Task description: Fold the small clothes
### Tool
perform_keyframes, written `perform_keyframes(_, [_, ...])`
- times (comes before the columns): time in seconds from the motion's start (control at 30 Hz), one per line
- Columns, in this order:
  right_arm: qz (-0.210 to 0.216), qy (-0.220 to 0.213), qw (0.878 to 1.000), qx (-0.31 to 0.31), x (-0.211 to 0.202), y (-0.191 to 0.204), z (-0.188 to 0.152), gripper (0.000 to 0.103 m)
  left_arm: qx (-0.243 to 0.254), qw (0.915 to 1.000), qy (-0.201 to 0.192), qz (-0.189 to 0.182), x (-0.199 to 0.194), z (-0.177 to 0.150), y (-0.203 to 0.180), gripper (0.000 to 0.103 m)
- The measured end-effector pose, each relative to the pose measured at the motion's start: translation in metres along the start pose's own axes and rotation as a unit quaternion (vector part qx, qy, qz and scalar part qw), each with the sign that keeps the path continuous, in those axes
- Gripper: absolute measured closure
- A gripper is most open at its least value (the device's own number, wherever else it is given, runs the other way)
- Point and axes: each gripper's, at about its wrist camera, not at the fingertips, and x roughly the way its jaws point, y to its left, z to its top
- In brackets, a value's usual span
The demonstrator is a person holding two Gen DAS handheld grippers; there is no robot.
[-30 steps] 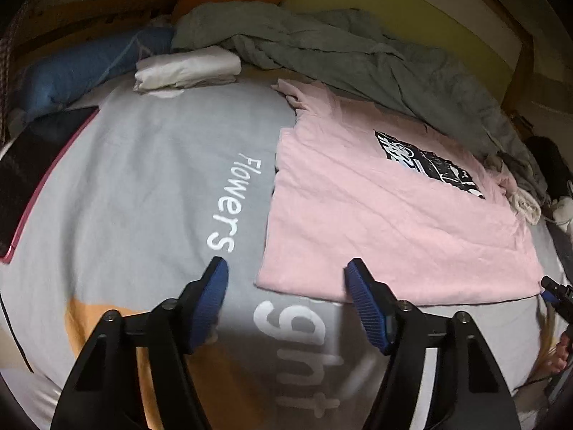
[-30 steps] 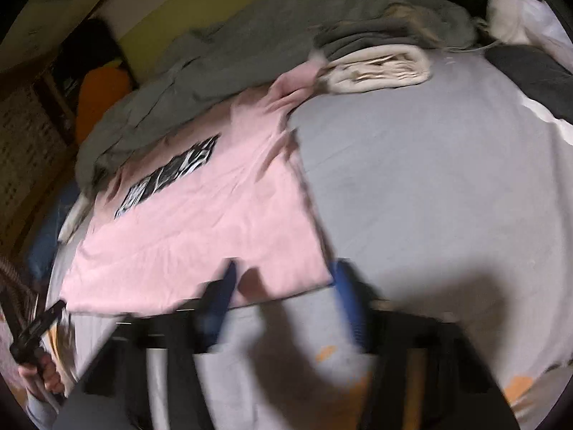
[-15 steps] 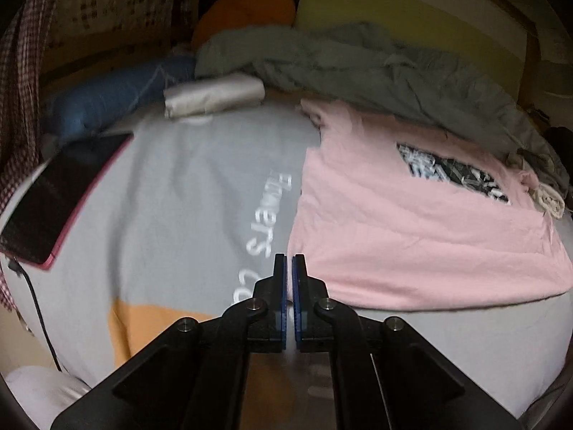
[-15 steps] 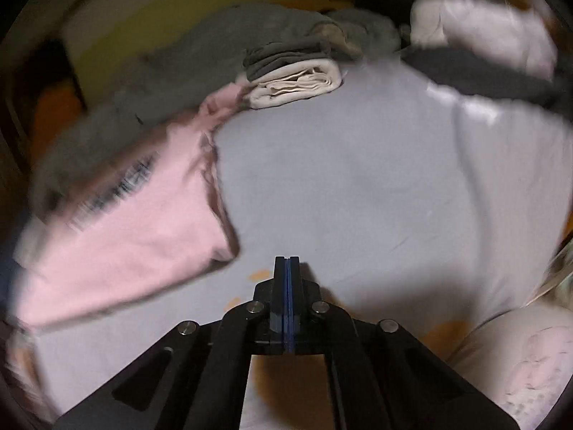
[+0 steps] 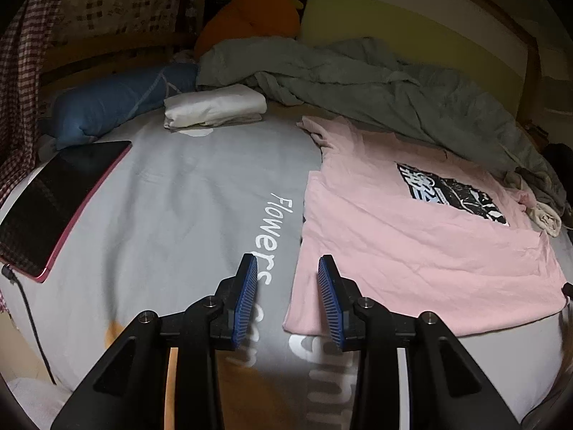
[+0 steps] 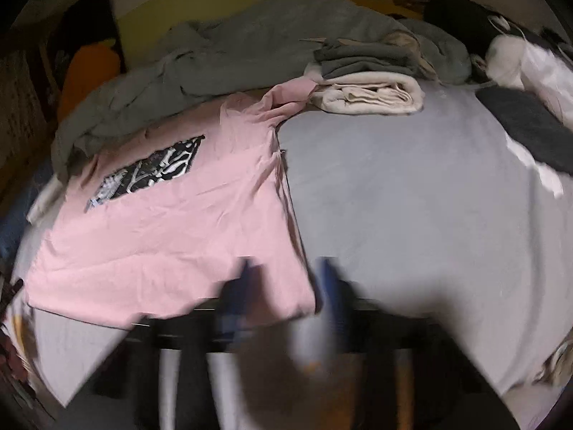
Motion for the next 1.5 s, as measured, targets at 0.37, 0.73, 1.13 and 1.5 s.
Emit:
perform_keyframes(0.37, [-0.028,-0.024,0.999,-0.014,-0.035,-0.006,-0.025,0.102,0.008,0.9999,-0.003,-0.010,-0.009,0.000,0.004,0.102])
perform_keyframes(0.73, [-0.034,-0.058,0.998,-0.017,-0.048,-0.004,-0.041,0.038,0.027,0.9992,0.029,0.000,-0.003,-0.014,-0.004,0.047])
perform_keyframes(1.13, [0.028,-0.107,0.993,0.029,-0.068,0.001,-0.047,0.029,-0.110,0.9842,0.031,-0.135,-0.019,-0.044,0.006,0.045])
perform_keyframes(1.5, [0.107,-0.032,0.987,0.114,-0.034,0.000,-0.069,0.031,-0.126,0.9850,0.025,-0.115,-0.007,-0.038,0.002,0.042])
